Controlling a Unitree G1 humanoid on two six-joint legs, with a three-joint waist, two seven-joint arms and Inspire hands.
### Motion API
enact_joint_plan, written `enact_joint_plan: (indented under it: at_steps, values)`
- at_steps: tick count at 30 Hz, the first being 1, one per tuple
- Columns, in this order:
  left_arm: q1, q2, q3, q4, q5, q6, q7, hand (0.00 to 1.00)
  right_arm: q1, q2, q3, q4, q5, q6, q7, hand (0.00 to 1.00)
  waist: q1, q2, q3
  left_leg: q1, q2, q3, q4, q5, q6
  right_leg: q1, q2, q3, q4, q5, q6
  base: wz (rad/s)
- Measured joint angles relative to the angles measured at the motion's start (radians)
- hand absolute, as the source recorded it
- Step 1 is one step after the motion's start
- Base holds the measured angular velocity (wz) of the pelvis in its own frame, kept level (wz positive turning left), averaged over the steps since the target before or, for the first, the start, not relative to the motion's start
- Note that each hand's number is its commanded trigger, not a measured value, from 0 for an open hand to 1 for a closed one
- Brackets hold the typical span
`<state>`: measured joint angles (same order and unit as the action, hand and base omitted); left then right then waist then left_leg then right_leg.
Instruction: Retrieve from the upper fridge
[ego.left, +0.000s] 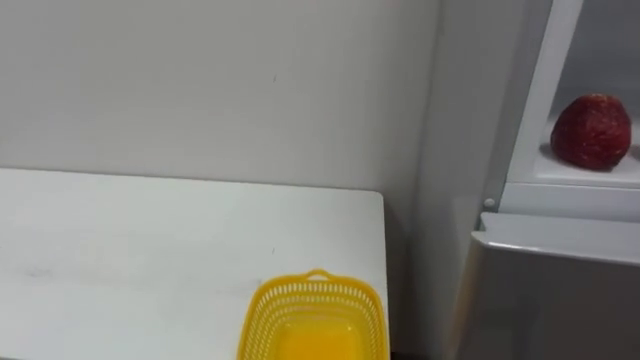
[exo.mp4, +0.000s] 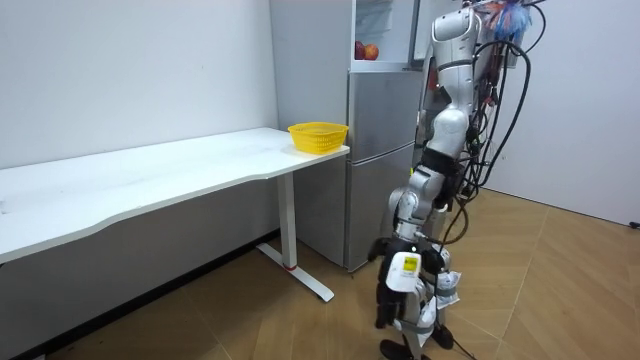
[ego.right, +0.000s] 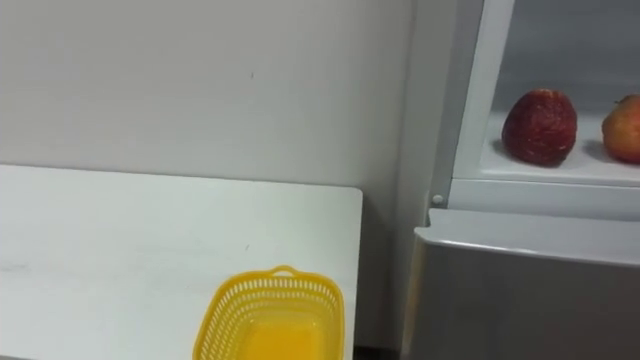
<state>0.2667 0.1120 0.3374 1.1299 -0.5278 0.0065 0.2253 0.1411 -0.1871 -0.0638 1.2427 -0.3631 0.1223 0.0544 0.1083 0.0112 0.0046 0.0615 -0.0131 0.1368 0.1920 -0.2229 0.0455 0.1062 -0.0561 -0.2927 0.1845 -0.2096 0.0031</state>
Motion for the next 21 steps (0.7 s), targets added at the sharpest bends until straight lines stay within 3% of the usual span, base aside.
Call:
enact_joint_plan:
  at_steps: [5, 7, 10, 15, 21]
  values:
    - [-0.019, -0.001, -0.075, 0.002, 0.236, 0.033, -0.04, 0.0, -0.006, 0.0, 0.001, 0.001, 0.0, -0.001, 0.014, 0.0, -0.032, 0.015, 0.0015, -0.003, 0.0, 0.001, 0.008, 0.002, 0.001, -0.001, -0.001, 0.004, -0.003, -0.002, 0.0, 0.02]
    - [-0.043, -0.001, -0.12, 0.0, 0.383, 0.038, -0.065, 0.0, -0.007, 0.001, 0.002, 0.008, 0.0, -0.001, 0.015, 0.0, -0.056, 0.013, 0.0006, -0.003, 0.0, 0.002, 0.008, 0.002, 0.002, -0.002, -0.002, 0.003, 0.001, -0.004, 0.0, 0.0]
    - [-0.067, -0.002, -0.128, -0.009, 0.516, 0.039, -0.088, 0.0, -0.006, 0.002, 0.001, 0.002, -0.002, -0.001, 0.015, 0.0, -0.08, 0.0, -0.0033, -0.005, 0.0, 0.007, 0.007, 0.003, 0.001, -0.008, 0.0, 0.01, 0.002, -0.005, -0.001, -0.05]
    - [-0.088, -0.002, -0.186, -0.023, 0.612, 0.039, -0.107, 0.0, -0.002, 0.003, 0.001, -0.004, -0.002, 0.001, 0.008, 0.0, -0.096, -0.013, -0.0073, 0.003, 0.002, 0.039, -0.002, 0.003, 0.002, -0.015, 0.004, 0.044, 0.004, 0.0, 0.002, -0.19]
    - [-0.113, 0.0, -0.245, -0.03, 0.69, 0.04, -0.131, 0.0, -0.013, 0.017, 0.0, -0.008, 0.001, -0.002, -0.057, 0.0, -0.106, -0.017, -0.0062, 0.006, 0.002, 0.061, -0.014, 0.003, 0.003, -0.028, 0.008, 0.077, 0.015, 0.002, 0.005, -0.14]
